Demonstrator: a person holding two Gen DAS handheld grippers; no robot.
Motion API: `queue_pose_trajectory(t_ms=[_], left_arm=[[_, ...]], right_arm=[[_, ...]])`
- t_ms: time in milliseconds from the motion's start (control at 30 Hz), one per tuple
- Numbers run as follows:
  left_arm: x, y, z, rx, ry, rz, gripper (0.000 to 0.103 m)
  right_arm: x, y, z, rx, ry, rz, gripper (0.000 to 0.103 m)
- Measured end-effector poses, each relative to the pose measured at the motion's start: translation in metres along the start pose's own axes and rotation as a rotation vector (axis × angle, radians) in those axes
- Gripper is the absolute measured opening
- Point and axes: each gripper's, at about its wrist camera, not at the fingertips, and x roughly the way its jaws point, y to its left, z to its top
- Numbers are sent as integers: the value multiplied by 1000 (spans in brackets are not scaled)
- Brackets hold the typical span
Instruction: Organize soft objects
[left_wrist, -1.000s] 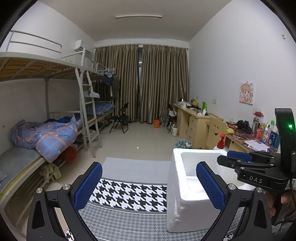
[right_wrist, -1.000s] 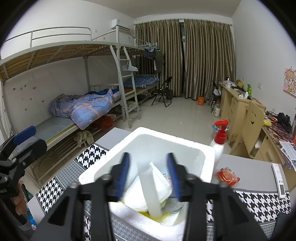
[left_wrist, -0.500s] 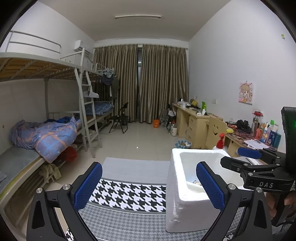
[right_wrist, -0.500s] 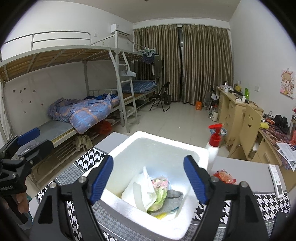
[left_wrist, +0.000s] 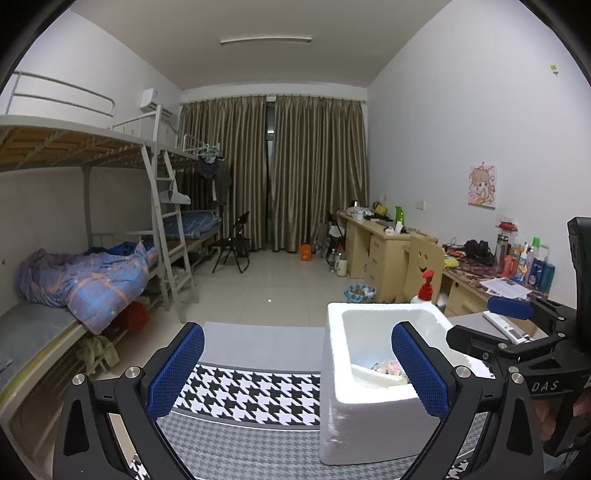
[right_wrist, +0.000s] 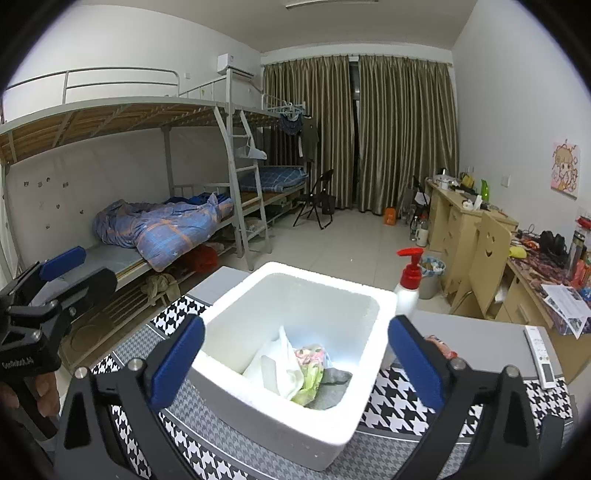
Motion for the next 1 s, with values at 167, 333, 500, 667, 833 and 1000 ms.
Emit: queue_pose_trajectory(t_ms=[167, 333, 500, 667, 833, 1000], left_arm=[[-6, -7, 0, 7, -8, -8, 102], [-16, -12, 1, 16, -12, -9, 102], [-27, -20, 3, 28, -28, -17, 102], [-36, -27, 4, 38, -38, -27, 102], [-45, -28, 6, 46, -51, -25, 102], [-55, -30, 6, 48, -63, -23, 102]], right_arm=[[-11, -2, -2, 1, -19, -2, 102], [-22, -3, -5, 1, -32, -12, 102], [-33, -2, -7, -6, -49, -17, 102], [-44, -6, -10, 1, -66, -26, 102], [-55, -7, -15, 1, -79, -32, 102], [-66, -4, -19, -4, -98, -40, 102]])
